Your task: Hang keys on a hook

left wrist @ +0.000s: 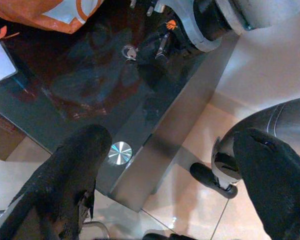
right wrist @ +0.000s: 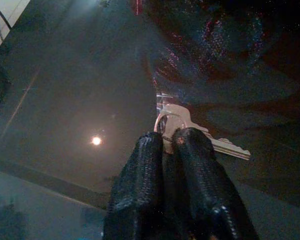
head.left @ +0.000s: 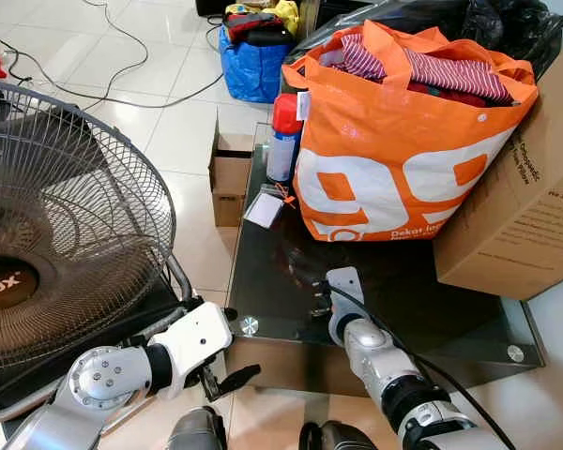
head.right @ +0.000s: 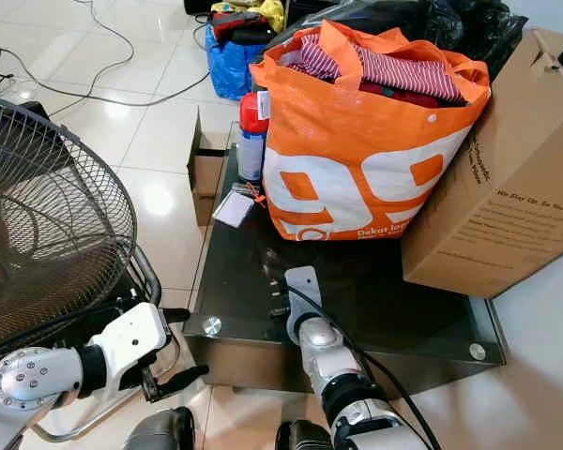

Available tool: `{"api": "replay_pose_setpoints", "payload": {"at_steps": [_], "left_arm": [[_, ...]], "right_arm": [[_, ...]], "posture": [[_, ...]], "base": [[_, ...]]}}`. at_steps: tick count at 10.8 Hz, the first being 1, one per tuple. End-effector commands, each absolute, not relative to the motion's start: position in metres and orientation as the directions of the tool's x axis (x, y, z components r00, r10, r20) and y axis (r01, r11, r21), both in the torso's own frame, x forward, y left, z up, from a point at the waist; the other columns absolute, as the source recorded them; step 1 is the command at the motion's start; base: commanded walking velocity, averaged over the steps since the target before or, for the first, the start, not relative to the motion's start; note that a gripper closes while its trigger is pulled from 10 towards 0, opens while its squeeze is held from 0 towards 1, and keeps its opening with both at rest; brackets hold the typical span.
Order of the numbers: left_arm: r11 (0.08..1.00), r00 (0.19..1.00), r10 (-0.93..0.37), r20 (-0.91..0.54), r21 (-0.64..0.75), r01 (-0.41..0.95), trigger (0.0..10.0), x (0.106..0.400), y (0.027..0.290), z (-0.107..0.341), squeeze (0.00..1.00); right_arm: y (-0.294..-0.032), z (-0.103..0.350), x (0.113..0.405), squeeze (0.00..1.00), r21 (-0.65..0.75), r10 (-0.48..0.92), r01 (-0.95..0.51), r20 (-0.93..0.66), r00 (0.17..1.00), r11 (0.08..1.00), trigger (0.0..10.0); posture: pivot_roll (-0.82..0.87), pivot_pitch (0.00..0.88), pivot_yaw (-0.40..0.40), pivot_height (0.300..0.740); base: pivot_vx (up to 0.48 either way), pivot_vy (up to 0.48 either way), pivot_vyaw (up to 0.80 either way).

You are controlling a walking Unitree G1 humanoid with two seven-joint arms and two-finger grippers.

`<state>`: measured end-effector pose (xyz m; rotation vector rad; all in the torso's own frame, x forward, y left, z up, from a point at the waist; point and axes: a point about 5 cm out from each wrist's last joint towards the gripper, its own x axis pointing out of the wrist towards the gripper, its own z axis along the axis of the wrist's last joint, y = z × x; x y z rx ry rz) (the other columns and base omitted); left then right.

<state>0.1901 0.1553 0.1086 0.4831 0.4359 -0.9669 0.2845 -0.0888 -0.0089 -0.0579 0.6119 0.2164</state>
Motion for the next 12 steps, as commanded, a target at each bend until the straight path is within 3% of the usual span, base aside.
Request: {"api": "replay_pose_setpoints", "payload": {"at_steps": [1, 3, 4, 7, 8, 9, 10, 12], "left_arm": [[0.471, 0.487, -0.674, -0.555, 0.185, 0.862, 10.0, 0.189, 0.152, 0.107, 0.00], [0.470, 0.487, -0.675, -0.554, 0.187, 0.863, 10.0, 0.189, 0.152, 0.107, 0.00], [0.469, 0.488, -0.675, -0.553, 0.189, 0.863, 10.0, 0.191, 0.151, 0.107, 0.00], [0.468, 0.490, -0.677, -0.549, 0.192, 0.863, 10.0, 0.192, 0.150, 0.107, 0.00], [0.467, 0.490, -0.679, -0.548, 0.193, 0.863, 10.0, 0.192, 0.150, 0.108, 0.00], [0.467, 0.490, -0.679, -0.548, 0.193, 0.863, 10.0, 0.192, 0.149, 0.108, 0.00], [0.469, 0.491, -0.677, -0.548, 0.193, 0.862, 10.0, 0.192, 0.150, 0.108, 0.00], [0.470, 0.493, -0.675, -0.549, 0.195, 0.861, 10.0, 0.192, 0.150, 0.108, 0.00]], "right_arm": [[-0.094, -0.008, 0.286, 0.00, -0.003, 0.190, -0.231, -0.564, 0.804, 0.973, 2.2], [-0.101, 0.000, 0.292, 0.00, -0.030, 0.270, -0.333, -0.520, 0.810, 0.943, 1.6], [-0.106, 0.004, 0.296, 0.00, -0.063, 0.287, -0.368, -0.508, 0.812, 0.928, 0.0], [-0.118, 0.010, 0.299, 0.00, -0.090, 0.307, -0.395, -0.482, 0.820, 0.914, 0.0], [-0.118, 0.010, 0.299, 0.00, -0.083, 0.287, -0.371, -0.486, 0.825, 0.925, 4.6], [-0.119, 0.008, 0.299, 0.00, -0.053, 0.249, -0.317, -0.500, 0.829, 0.947, 10.0], [-0.117, 0.006, 0.298, 1.00, 0.017, 0.209, -0.234, -0.513, 0.832, 0.972, 10.0], [-0.099, 0.005, 0.295, 1.00, 0.047, 0.269, -0.284, -0.505, 0.821, 0.958, 10.0]], "posture": [[0.10, 0.140, -0.082, 0.740], [0.10, 0.139, -0.081, 0.740], [0.10, 0.133, -0.081, 0.740], [0.10, 0.133, -0.077, 0.740], [0.10, 0.134, -0.077, 0.740], [0.10, 0.134, -0.078, 0.740], [0.10, 0.136, -0.079, 0.740], [0.10, 0.136, -0.079, 0.740]], "base": [[0.000, 0.000, 0.00], [0.000, 0.000, 0.00], [0.000, 0.000, 0.00], [0.000, 0.000, 0.00], [0.000, 0.000, 0.00], [0.000, 0.000, 0.00], [0.000, 0.000, 0.00], [0.000, 0.000, 0.00]]}}
